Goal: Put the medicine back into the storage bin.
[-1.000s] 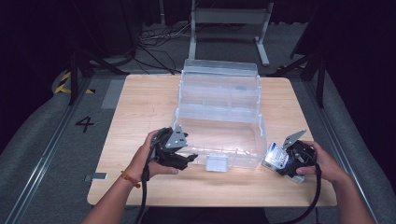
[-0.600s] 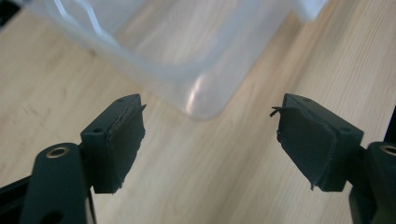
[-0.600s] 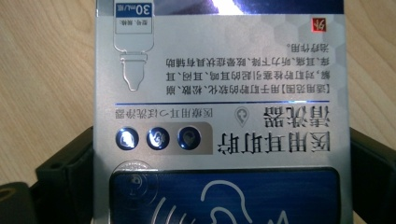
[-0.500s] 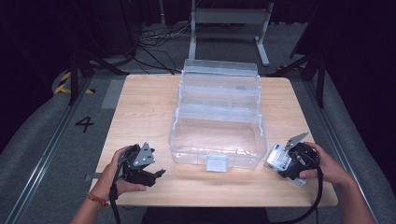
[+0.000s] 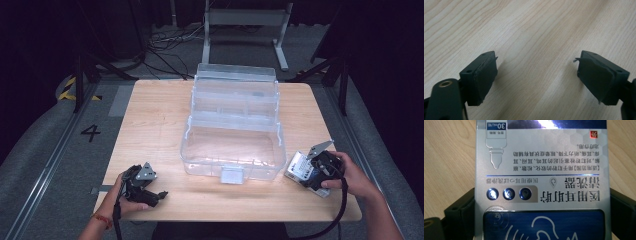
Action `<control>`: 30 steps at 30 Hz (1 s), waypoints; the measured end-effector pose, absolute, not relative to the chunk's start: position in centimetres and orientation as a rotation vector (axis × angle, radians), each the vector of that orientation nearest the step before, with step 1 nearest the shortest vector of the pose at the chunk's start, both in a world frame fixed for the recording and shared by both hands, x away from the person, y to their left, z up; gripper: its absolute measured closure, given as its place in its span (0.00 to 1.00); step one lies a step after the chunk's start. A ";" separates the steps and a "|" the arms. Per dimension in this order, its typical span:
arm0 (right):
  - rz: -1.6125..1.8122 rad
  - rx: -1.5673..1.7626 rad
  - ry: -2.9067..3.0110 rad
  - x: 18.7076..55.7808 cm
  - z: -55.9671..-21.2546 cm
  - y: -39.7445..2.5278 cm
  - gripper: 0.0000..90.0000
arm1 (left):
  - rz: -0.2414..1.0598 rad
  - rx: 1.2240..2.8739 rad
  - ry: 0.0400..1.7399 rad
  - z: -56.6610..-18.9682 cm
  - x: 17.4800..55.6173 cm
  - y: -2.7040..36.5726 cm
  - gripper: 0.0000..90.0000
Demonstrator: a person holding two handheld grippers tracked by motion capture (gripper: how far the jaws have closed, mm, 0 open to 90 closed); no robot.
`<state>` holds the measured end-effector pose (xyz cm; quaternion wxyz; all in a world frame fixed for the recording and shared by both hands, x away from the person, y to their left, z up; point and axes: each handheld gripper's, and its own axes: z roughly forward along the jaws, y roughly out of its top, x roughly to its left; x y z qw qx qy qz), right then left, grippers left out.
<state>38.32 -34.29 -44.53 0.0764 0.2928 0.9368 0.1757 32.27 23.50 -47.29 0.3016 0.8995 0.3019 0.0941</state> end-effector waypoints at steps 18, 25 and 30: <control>0.613 0.623 2.725 36.4 -37.0 -33.3 0.05 | 0.285 2.287 0.772 -48.3 32.2 24.0 0.14; 0.653 0.507 2.683 36.4 -33.0 -31.0 0.05 | 0.290 2.286 0.775 -48.3 32.2 23.9 0.14; 0.654 0.424 2.687 37.2 -31.8 -28.3 0.05 | 0.288 2.285 0.772 -48.3 32.3 23.9 0.14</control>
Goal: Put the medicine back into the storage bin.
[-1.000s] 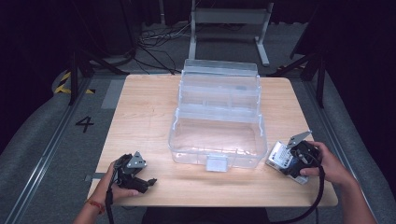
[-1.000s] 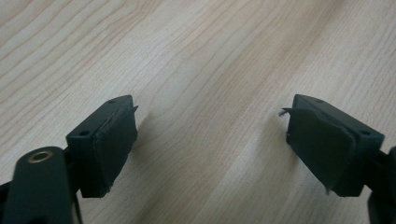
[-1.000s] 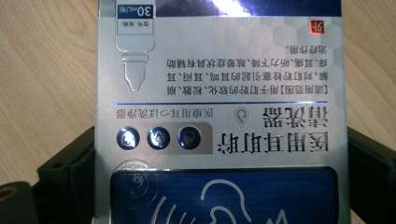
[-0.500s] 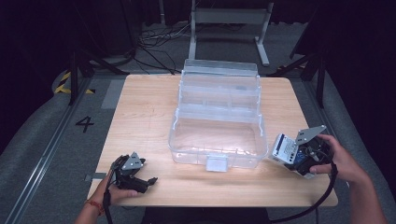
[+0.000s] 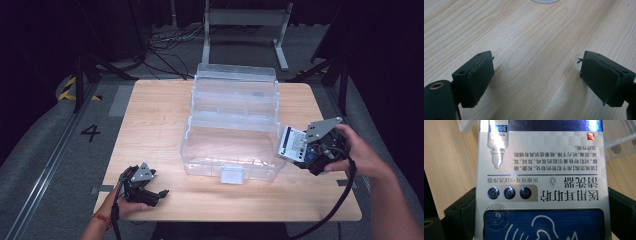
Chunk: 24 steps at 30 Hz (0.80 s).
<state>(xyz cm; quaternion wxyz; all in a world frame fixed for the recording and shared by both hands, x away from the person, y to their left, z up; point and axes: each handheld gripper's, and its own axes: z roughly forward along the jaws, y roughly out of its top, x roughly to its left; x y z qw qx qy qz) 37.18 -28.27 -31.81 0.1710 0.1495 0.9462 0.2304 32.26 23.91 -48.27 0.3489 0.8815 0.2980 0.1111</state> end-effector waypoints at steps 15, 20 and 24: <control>0.636 0.258 2.767 40.6 -32.8 -20.5 0.05 | 0.281 2.282 0.779 -48.3 32.2 23.9 0.14; 0.626 0.225 2.795 41.7 -33.7 -19.1 0.05 | 0.287 2.283 0.778 -48.3 32.2 23.9 0.14; 0.627 0.221 2.798 42.3 -34.3 -18.5 0.05 | 0.288 2.283 0.778 -48.3 32.2 23.9 0.14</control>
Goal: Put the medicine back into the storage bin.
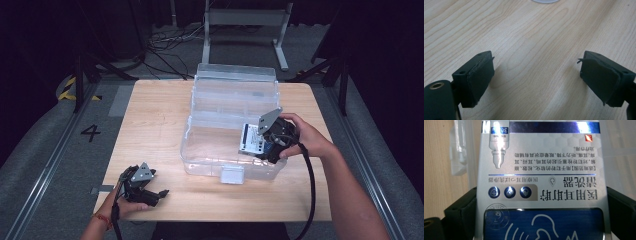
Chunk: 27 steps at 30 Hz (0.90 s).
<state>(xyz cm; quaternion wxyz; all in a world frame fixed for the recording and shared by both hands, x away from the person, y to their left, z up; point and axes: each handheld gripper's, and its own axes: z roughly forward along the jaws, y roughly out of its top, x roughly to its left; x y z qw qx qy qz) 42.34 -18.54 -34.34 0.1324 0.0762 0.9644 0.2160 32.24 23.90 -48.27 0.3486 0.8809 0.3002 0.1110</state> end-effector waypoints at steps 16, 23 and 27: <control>0.670 0.173 2.844 43.0 -37.1 -18.9 0.05 | 0.292 2.283 0.781 -48.3 32.2 23.9 0.14; 0.722 0.172 2.825 42.8 -37.1 -19.6 0.05 | 0.291 2.282 0.784 -48.3 32.2 23.9 0.14; 0.681 0.162 2.804 42.4 -37.1 -19.8 0.05 | 0.290 2.281 0.783 -48.3 32.2 23.9 0.14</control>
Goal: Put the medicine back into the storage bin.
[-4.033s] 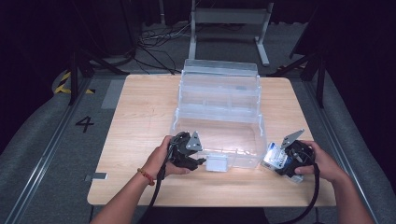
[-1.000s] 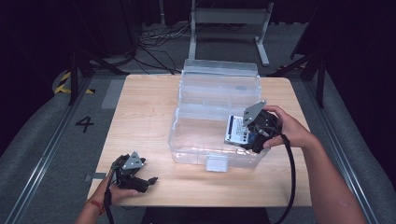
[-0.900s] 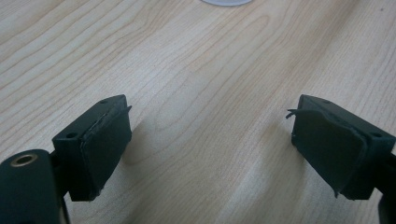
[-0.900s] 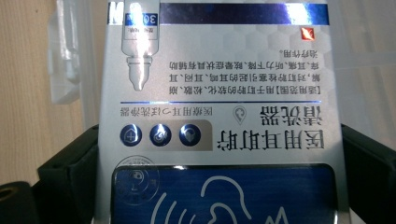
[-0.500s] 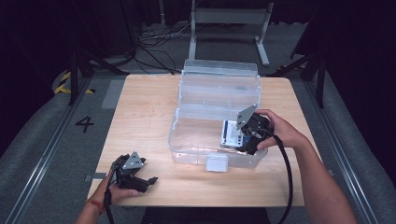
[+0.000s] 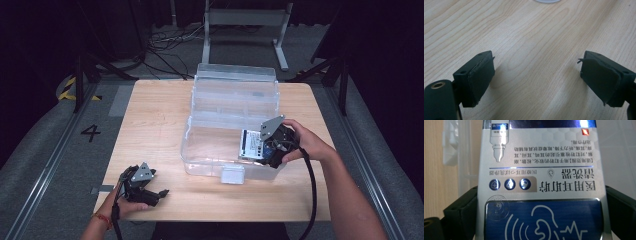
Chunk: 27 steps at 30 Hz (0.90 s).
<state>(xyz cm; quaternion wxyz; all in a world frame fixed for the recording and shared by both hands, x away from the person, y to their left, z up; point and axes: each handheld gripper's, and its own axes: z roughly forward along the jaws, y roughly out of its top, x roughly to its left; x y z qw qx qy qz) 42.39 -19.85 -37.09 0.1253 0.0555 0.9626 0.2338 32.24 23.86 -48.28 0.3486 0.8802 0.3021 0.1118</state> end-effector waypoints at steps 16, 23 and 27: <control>0.618 0.223 2.797 42.3 -37.3 -21.1 0.04 | 0.318 2.264 0.723 -45.8 31.7 21.5 0.26; 0.583 0.225 2.798 42.3 -37.3 -20.9 0.04 | 0.425 2.209 0.575 -41.6 31.3 18.4 0.31; 0.590 0.236 2.799 42.3 -37.3 -20.9 0.04 | 0.459 2.200 0.530 -40.8 32.0 16.7 0.31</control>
